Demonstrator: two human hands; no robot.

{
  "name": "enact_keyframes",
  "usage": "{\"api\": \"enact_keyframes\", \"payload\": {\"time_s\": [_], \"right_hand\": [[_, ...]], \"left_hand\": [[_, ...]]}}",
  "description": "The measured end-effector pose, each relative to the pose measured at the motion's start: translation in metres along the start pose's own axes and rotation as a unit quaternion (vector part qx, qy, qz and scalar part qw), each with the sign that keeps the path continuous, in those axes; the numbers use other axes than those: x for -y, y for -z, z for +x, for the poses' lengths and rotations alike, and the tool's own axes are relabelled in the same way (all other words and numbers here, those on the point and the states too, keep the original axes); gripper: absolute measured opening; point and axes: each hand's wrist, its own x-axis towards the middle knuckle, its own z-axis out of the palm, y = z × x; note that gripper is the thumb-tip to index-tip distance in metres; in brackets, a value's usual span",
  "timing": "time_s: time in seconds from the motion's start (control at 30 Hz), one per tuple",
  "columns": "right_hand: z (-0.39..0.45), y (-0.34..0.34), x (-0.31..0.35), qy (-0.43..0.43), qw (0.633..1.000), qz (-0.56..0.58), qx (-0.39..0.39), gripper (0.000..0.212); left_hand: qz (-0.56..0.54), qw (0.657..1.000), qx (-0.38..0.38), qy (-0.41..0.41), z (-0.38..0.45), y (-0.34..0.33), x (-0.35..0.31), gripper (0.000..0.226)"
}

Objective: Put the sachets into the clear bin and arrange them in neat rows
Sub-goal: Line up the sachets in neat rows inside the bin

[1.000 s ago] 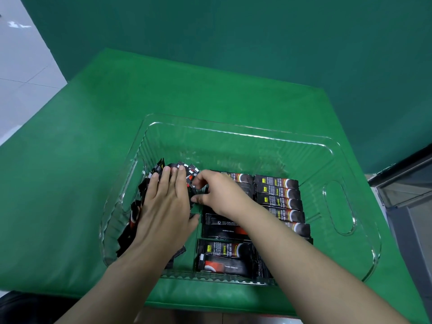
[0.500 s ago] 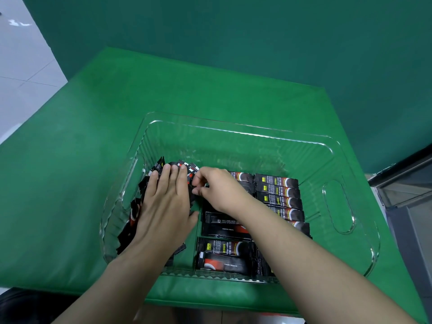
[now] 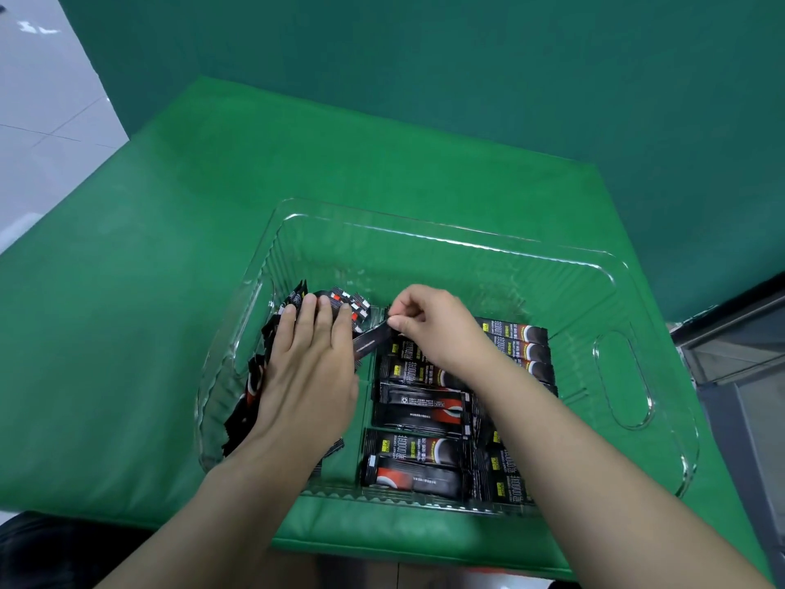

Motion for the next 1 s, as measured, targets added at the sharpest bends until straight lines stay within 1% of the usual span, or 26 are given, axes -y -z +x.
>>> {"api": "enact_keyframes", "payload": {"time_s": [0.07,0.13,0.2,0.3,0.4,0.47,0.67,0.77,0.9,1.0], "right_hand": [[-0.003,0.003,-0.006,-0.016,1.0,0.014,0.006,0.011],[-0.007,0.005,-0.007,-0.016,0.999,0.006,0.027,0.013],[-0.012,0.006,-0.003,-0.006,0.998,-0.001,0.056,0.013],[-0.017,0.005,0.003,0.01,0.996,-0.009,0.083,0.005],[-0.022,0.004,0.003,0.017,0.994,-0.043,0.103,0.006],[-0.029,0.01,-0.003,0.007,0.993,-0.06,0.101,0.009],[-0.057,0.036,-0.025,-0.046,0.996,-0.054,0.053,0.02],[-0.071,0.038,-0.033,-0.067,0.993,-0.074,0.059,0.021],[-0.079,0.028,-0.035,-0.074,0.99,-0.097,0.068,0.013],[-0.079,0.021,-0.032,-0.057,0.988,-0.135,0.055,0.002]], "left_hand": [[0.004,1.0,0.006,-0.002,0.001,-0.001,0.001,0.07],[0.009,1.0,0.017,-0.005,0.002,-0.003,0.002,0.066],[0.011,1.0,0.026,-0.007,0.003,-0.005,0.003,0.065],[0.012,0.999,0.03,-0.01,0.002,-0.001,0.003,0.066],[0.009,1.0,0.02,-0.018,0.001,0.001,0.002,0.066],[0.005,1.0,0.013,-0.022,0.001,0.0,0.002,0.066],[-0.001,0.999,0.021,-0.024,0.001,0.0,0.002,0.064],[0.003,0.999,0.033,-0.025,0.001,0.001,0.002,0.064],[0.01,0.999,0.04,-0.027,0.002,0.002,0.002,0.064],[0.015,0.999,0.044,-0.028,0.002,0.002,0.002,0.064]]}}
